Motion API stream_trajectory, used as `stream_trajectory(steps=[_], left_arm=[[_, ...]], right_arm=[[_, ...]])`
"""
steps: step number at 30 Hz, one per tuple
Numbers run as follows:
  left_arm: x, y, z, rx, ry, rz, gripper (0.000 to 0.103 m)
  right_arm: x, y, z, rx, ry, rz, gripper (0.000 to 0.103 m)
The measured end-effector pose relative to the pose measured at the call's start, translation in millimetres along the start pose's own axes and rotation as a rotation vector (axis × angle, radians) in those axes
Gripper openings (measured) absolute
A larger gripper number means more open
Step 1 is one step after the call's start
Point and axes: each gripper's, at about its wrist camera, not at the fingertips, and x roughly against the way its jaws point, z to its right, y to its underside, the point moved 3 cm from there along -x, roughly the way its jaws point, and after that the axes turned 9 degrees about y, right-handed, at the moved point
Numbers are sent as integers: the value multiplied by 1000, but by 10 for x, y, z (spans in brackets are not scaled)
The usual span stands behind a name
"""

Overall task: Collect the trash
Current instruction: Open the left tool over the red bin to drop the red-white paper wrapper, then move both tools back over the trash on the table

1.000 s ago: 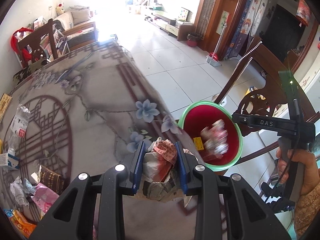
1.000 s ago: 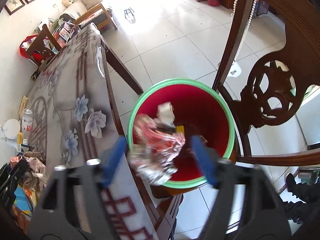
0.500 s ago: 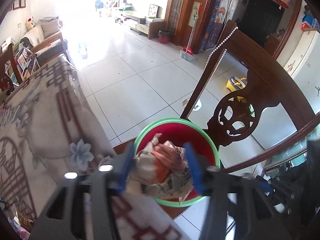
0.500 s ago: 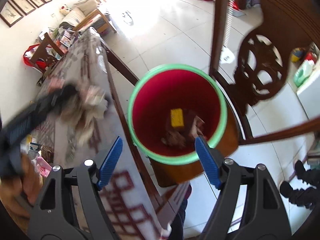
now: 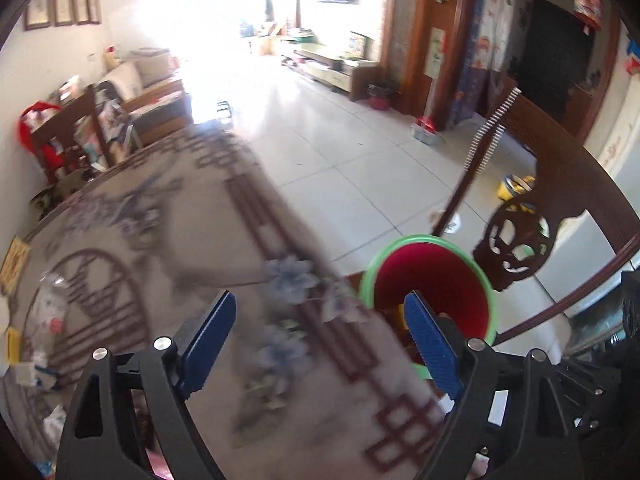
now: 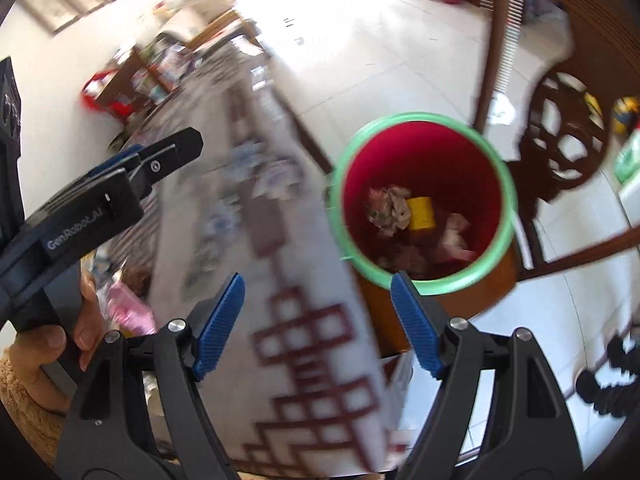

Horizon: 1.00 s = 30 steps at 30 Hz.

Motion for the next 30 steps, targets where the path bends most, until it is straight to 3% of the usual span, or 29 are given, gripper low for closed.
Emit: stream_trajectory(steps=[7, 21, 30], left_arm=[[327, 193, -828, 139, -120, 14, 82], [717, 625, -1653, 216, -150, 32, 82], [1316, 967, -2438, 304, -213, 108, 82]], right_arm=[[-170, 150, -821, 158, -66, -58, 76], [-249, 419, -1769, 256, -90, -76, 78], [-251, 523, -2359, 307, -89, -69, 78]])
